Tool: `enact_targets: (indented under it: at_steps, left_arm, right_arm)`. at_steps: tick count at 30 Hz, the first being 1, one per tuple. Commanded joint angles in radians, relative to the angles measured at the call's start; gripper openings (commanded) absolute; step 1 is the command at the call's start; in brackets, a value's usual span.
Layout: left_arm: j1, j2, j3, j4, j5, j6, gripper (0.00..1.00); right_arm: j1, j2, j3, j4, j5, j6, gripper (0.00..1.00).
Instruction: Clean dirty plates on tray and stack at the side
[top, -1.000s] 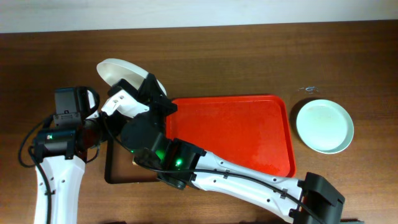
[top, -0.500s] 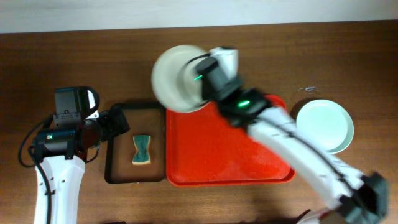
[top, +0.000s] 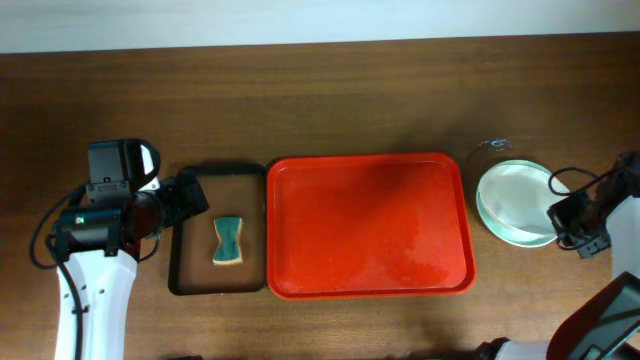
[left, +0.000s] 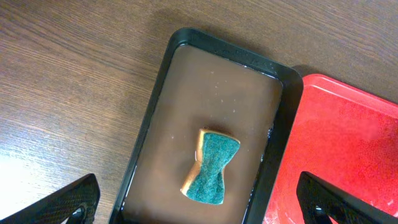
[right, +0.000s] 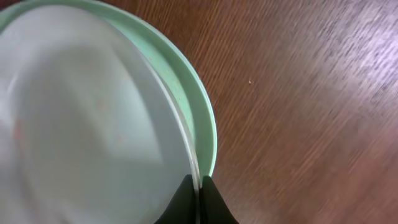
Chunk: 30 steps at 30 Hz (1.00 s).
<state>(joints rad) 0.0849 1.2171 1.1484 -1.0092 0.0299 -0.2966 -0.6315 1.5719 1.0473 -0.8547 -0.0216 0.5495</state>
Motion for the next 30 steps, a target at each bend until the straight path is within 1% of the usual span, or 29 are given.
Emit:
enact_targets:
  at_steps: [1, 2, 3, 4, 5, 6, 8, 9, 10, 14, 26, 28, 30]
  left_arm:
    - [0.003, -0.006, 0.011, 0.001, 0.008, -0.010, 0.99]
    - [0.003, -0.006, 0.011, 0.001, 0.008, -0.010, 0.99]
    - [0.003, -0.006, 0.011, 0.001, 0.008, -0.010, 0.99]
    - [0.003, -0.006, 0.011, 0.001, 0.008, -0.010, 0.99]
    - [0.003, -0.006, 0.011, 0.001, 0.008, -0.010, 0.99]
    - [0.003, -0.006, 0.011, 0.001, 0.008, -0.010, 0.99]
    - [0.003, -0.006, 0.011, 0.001, 0.008, -0.010, 0.99]
    - [0.003, -0.006, 0.011, 0.001, 0.008, -0.010, 0.99]
    - [0.003, -0.006, 0.011, 0.001, 0.008, -0.010, 0.99]
    - [0.003, -0.006, 0.011, 0.001, 0.008, -0.010, 0.99]
    - [0.003, -0.006, 0.011, 0.001, 0.008, -0.010, 0.99]
    - [0.003, -0.006, 0.011, 0.001, 0.008, -0.010, 0.99]
    - [0.003, -0.006, 0.011, 0.001, 0.008, -0.010, 0.99]
  right_arm:
    - [-0.002, -0.010, -0.011, -0.007, -0.074, -0.087, 0.72]
    - [-0.002, -0.010, -0.009, -0.018, -0.121, -0.167, 0.75]
    - [0.012, -0.011, 0.004, -0.024, -0.129, -0.201, 0.76]
    - [0.044, -0.013, 0.056, -0.052, -0.129, -0.262, 0.81]
    - [0.081, -0.013, 0.111, -0.080, -0.129, -0.309, 0.82]
    - [0.141, -0.013, 0.177, -0.113, -0.129, -0.374, 0.83]
    - [0.250, -0.013, 0.199, -0.118, -0.129, -0.459, 0.82]
    - [0.336, -0.011, 0.199, -0.126, -0.128, -0.467, 0.99]
    - [0.404, -0.011, 0.199, -0.129, -0.129, -0.467, 0.99]
    - [0.500, -0.011, 0.199, -0.129, -0.128, -0.467, 0.99]
    - [0.501, -0.018, 0.199, -0.129, -0.126, -0.467, 0.98]
    - [0.502, -0.087, 0.199, -0.129, -0.126, -0.467, 0.98]
    - [0.502, -0.208, 0.199, -0.129, -0.126, -0.467, 0.98]
